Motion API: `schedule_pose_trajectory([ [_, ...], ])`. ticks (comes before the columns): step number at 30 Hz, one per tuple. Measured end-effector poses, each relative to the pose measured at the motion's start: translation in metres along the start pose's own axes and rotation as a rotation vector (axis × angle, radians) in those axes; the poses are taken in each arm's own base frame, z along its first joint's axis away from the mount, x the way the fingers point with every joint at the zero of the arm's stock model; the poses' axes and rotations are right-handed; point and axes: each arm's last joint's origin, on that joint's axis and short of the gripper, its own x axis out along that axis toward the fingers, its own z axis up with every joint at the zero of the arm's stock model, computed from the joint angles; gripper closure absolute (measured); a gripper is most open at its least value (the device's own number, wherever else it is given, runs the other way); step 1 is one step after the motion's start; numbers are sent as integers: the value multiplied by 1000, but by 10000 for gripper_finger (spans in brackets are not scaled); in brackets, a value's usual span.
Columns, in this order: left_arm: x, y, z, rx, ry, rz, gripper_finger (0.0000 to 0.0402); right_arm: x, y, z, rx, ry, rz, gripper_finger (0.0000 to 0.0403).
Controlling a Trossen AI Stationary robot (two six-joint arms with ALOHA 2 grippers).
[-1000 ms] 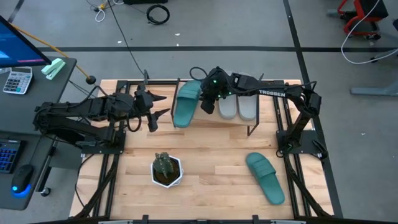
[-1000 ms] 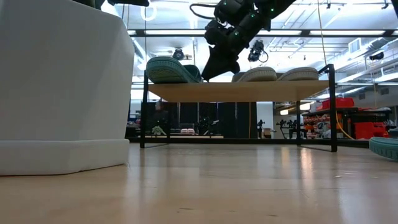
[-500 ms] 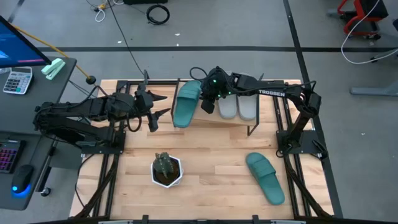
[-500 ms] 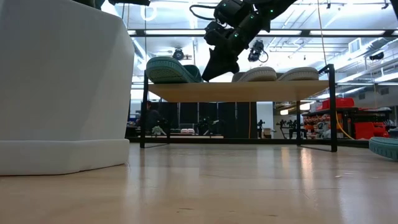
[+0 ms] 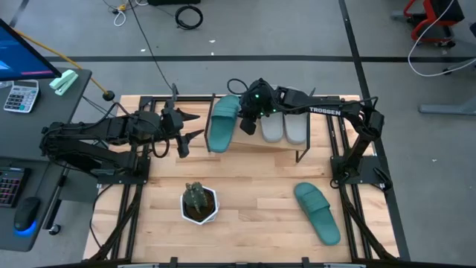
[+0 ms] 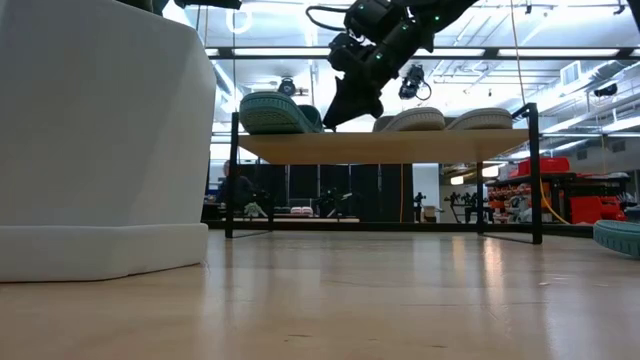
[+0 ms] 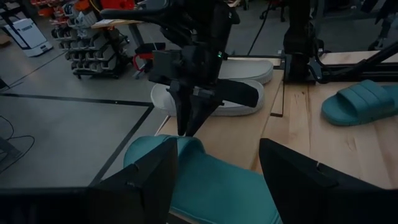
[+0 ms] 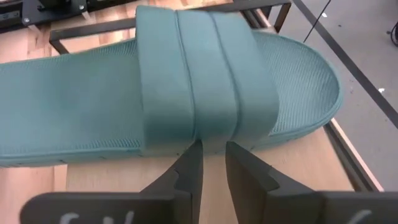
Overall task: Pick and place slides into the shelf
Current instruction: Put the left green slide on the shelf, then put the green slide on the shelf
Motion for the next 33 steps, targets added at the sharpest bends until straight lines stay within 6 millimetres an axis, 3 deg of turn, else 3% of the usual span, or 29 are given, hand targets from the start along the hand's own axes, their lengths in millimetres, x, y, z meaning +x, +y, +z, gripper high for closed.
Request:
schedule_pose_trajectory([
  [6,0,0,0,0,1,0,170,-13,1,1,4,5,-1,306],
  [13,0,0,0,-5,1,0,170,-73,15,-3,39,67,17,277],
  [19,3,-2,-1,-2,12,-30,170,-128,52,-29,-21,270,78,273],
  [24,10,-7,-3,4,27,-56,170,-174,81,-48,-13,332,137,278],
  [33,27,-16,-3,8,28,-85,170,-234,109,-92,30,536,108,279],
])
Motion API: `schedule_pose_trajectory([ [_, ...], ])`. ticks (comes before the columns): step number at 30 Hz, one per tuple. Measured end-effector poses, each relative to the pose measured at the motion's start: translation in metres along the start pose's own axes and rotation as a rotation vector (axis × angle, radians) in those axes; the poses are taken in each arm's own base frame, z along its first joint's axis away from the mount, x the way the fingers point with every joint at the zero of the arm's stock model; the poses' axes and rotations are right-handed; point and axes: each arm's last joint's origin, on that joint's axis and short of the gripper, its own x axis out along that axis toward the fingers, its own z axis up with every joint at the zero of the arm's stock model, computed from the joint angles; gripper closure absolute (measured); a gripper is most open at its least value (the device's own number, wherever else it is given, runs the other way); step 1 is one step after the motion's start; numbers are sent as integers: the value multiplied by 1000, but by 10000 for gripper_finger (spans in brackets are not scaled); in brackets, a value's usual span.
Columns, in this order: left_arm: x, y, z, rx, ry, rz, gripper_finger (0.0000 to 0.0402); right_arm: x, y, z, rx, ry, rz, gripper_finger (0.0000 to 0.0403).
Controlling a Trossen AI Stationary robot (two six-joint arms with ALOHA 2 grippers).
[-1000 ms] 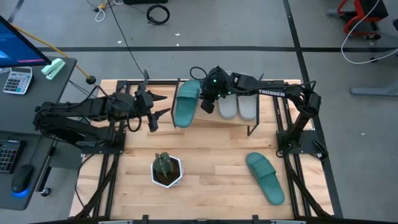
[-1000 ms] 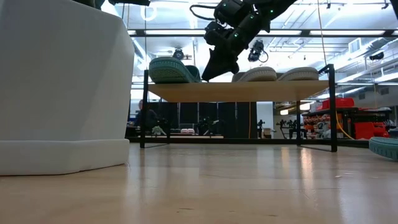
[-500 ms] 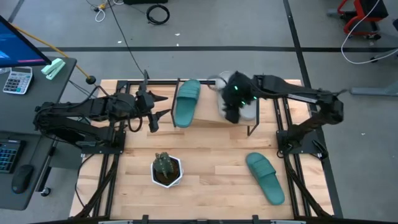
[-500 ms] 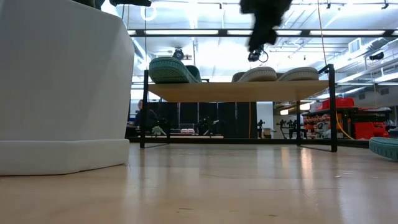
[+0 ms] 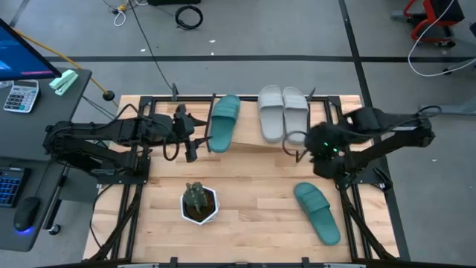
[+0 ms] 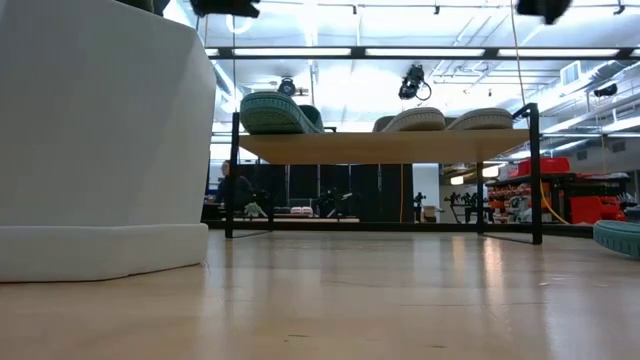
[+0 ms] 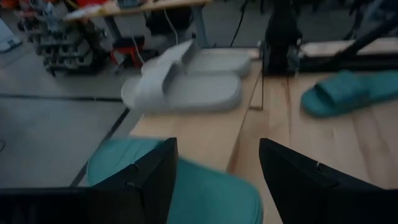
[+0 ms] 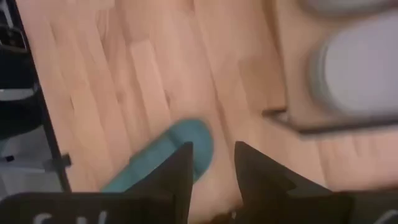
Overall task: Pick and place slides into the shelf
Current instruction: Put the green slide on the shelf
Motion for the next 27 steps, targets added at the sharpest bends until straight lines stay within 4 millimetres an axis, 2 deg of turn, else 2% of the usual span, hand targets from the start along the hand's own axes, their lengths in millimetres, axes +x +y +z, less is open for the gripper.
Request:
schedule_pose_trajectory([
  [6,5,-2,1,-3,-5,-9,170,10,3,-41,114,73,2,278],
  [12,5,-3,0,-2,-1,-10,170,39,-4,-85,289,164,20,277],
  [16,5,-3,0,-2,-1,-9,170,61,-5,-106,426,209,88,275],
  [23,5,-3,0,-2,-1,-9,170,98,3,-118,568,216,189,262],
  [27,5,-2,1,0,-7,-7,170,113,10,-118,490,177,234,246],
])
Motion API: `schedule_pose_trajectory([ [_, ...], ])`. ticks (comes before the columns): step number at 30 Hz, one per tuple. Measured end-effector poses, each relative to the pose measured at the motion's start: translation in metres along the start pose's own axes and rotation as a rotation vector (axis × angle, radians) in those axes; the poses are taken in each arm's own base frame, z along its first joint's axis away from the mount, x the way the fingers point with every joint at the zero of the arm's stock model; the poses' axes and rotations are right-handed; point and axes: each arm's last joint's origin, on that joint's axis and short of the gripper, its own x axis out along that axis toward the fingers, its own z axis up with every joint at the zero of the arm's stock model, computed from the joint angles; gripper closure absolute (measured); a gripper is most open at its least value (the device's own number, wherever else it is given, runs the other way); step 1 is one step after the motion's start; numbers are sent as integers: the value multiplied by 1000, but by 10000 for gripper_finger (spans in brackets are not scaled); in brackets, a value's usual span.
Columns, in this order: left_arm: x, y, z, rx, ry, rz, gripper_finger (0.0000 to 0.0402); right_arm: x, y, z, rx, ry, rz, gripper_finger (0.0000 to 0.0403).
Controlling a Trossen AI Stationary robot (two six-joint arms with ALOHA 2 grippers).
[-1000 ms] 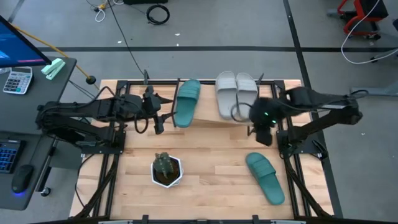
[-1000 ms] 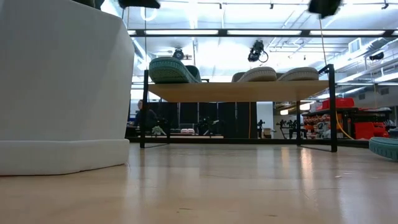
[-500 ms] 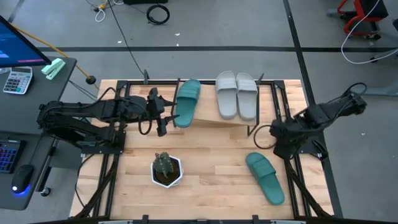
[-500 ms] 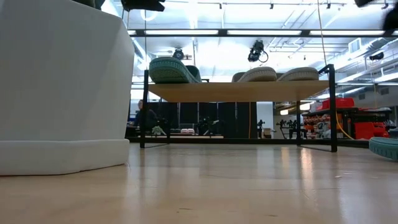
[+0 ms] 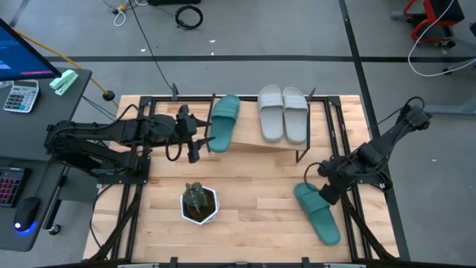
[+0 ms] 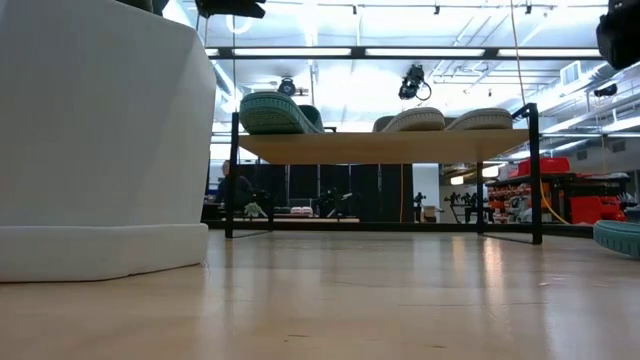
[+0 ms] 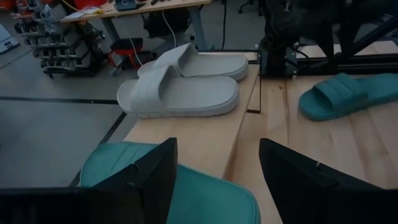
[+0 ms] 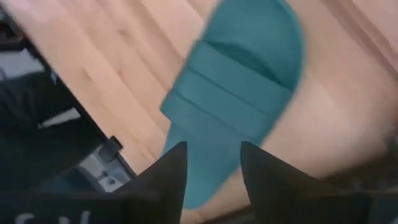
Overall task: Pick and place slides into the shelf
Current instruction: Put the green slide on the shelf
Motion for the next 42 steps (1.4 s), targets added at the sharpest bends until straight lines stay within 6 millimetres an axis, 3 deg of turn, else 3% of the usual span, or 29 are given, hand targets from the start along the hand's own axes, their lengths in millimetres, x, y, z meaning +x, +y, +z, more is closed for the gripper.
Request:
schedule_pose_trajectory([
  [11,0,0,1,-8,-12,1,170,28,12,4,-560,21,-101,191],
  [24,0,0,1,-27,-13,1,170,41,22,-5,-666,117,-58,117],
  [34,0,0,1,-27,-13,1,170,62,24,-22,-938,137,-189,117],
  [42,0,0,1,-28,-14,1,170,84,27,-27,-1013,110,-368,133],
])
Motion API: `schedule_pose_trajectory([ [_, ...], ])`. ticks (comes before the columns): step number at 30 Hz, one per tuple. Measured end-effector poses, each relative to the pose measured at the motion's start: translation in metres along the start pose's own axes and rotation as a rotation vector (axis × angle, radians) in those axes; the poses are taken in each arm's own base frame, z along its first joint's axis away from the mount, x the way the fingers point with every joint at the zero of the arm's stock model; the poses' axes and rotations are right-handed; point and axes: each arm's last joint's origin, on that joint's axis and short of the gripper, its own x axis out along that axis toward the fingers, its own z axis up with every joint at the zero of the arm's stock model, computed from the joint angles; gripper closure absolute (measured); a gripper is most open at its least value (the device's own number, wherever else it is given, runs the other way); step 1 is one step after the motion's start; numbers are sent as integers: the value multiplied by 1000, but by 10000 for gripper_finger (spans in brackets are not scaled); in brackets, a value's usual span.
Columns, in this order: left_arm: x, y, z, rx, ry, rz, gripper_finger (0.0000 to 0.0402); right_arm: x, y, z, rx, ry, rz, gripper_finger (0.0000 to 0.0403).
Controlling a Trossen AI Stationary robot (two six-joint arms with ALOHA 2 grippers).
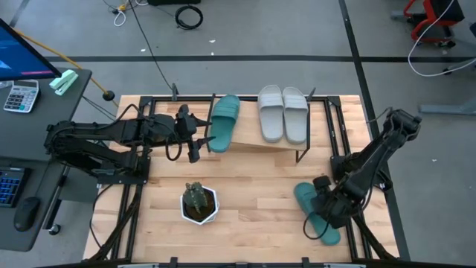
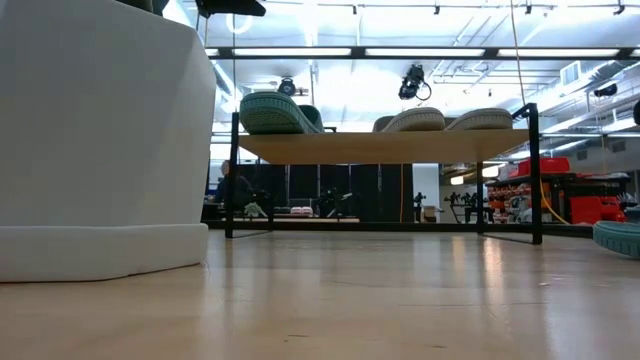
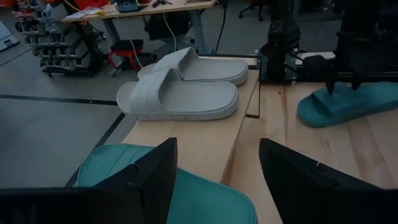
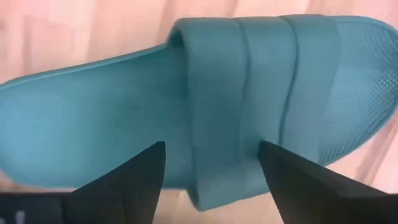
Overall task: Pick and place slides into the shelf
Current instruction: Put the green slide on the shelf
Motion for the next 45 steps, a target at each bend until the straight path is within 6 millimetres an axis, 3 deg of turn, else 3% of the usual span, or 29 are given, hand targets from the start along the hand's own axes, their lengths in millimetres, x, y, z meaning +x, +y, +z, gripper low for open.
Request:
schedule_pose_trajectory([
  [8,2,5,1,-13,-10,23,170,12,2,4,9,38,-65,190],
  [18,2,8,2,-21,-24,34,170,4,1,4,136,24,-41,383],
  [22,2,8,2,-21,-24,34,170,-10,2,7,155,23,-57,386],
  [28,2,8,2,-21,-23,34,170,-44,10,22,152,-3,-19,393],
  [35,2,8,2,-21,-23,34,170,-105,16,42,155,-160,-14,393],
  [45,2,8,2,-21,-23,34,170,-177,-15,66,198,-421,-200,393],
])
